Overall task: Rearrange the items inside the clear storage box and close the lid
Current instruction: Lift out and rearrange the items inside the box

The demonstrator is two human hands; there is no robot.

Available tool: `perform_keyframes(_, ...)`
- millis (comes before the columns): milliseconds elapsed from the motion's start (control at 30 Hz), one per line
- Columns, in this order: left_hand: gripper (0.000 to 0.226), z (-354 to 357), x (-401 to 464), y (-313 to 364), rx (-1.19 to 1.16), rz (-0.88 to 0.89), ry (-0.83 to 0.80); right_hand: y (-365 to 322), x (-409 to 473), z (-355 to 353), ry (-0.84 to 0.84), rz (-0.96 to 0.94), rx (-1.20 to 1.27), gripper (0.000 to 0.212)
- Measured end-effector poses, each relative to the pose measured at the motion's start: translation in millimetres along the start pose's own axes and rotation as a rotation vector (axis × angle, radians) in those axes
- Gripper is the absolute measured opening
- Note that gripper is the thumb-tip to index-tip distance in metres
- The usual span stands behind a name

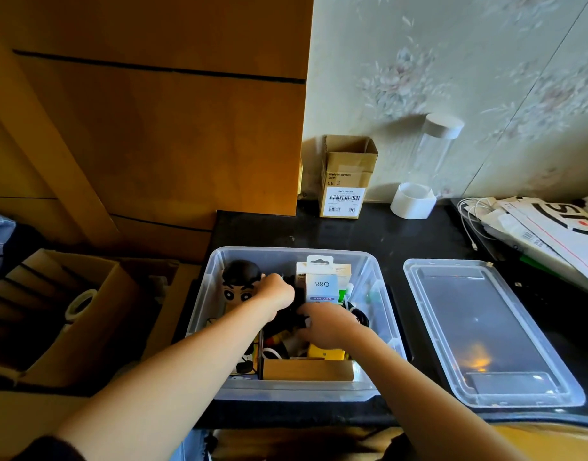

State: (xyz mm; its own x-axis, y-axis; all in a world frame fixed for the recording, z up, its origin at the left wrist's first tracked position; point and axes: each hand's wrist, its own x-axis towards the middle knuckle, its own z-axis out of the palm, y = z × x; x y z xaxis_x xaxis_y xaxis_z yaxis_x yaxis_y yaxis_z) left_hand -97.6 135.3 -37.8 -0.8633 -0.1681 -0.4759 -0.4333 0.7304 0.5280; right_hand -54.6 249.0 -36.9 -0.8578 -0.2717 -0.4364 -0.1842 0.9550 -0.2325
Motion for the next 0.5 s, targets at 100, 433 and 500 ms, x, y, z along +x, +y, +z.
perform_keyframes(100,0.039,-6,-3,4,0.069,0.006,-0.043,-2,-5,-4,-0.017,-0.02,0.033,0.037)
perform_keyframes(433,0.041,-23,-16,2,0.017,-0.073,-0.247,37,-33,-46,0.219,0.174,-0.123,0.02)
perform_keyframes(500,0.042,-29,-19,-4,0.003,-0.089,-0.26,38,-34,-48,0.217,0.19,-0.138,0.021)
